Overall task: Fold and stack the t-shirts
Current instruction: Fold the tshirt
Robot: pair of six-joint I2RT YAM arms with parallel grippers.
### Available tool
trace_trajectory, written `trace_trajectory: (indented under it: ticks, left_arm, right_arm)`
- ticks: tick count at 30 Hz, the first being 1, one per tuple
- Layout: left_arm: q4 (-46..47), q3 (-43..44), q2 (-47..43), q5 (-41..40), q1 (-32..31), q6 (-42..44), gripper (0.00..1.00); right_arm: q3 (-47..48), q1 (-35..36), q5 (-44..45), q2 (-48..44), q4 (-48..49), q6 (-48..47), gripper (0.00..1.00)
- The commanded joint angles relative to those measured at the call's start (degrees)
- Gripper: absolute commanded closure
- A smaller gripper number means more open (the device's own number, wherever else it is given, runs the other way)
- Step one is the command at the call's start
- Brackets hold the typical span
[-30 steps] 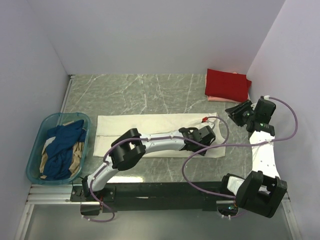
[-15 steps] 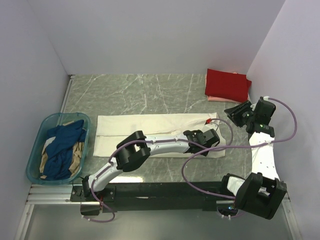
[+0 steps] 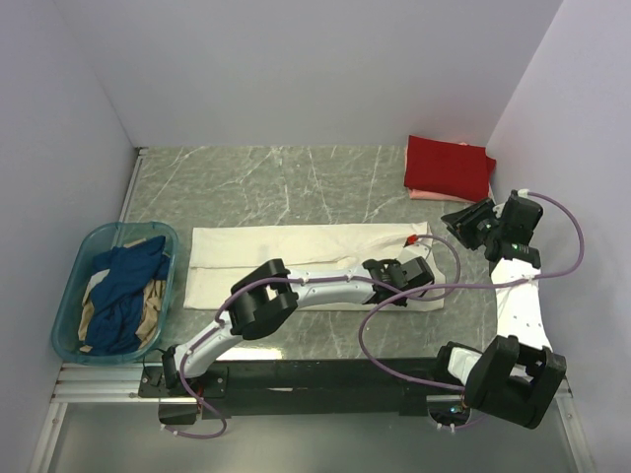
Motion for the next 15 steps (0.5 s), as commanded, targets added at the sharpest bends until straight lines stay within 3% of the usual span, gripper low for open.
trace_trajectory:
  ticks: [1,12,15]
  left_arm:
    - [0.90,-1.04,-3.69,-2.95,-0.43,-0.02,0.79]
    - [1.42,-5.96,-8.70,-4.54,0.27,-1.78,0.97]
    - [1.86,-7.98,-10.90,-4.36,0.62,-2.31,0.98]
  right_arm:
    - [-0.60,-0.30,-0.64,0.34,2.31,-0.31,0.59]
    - [-0.95,-0.30,-0.20,1.22,2.66,-0.66,0.59]
    - [-0.86,-0.21,0.06,1.40,2.48,-0.83,0.59]
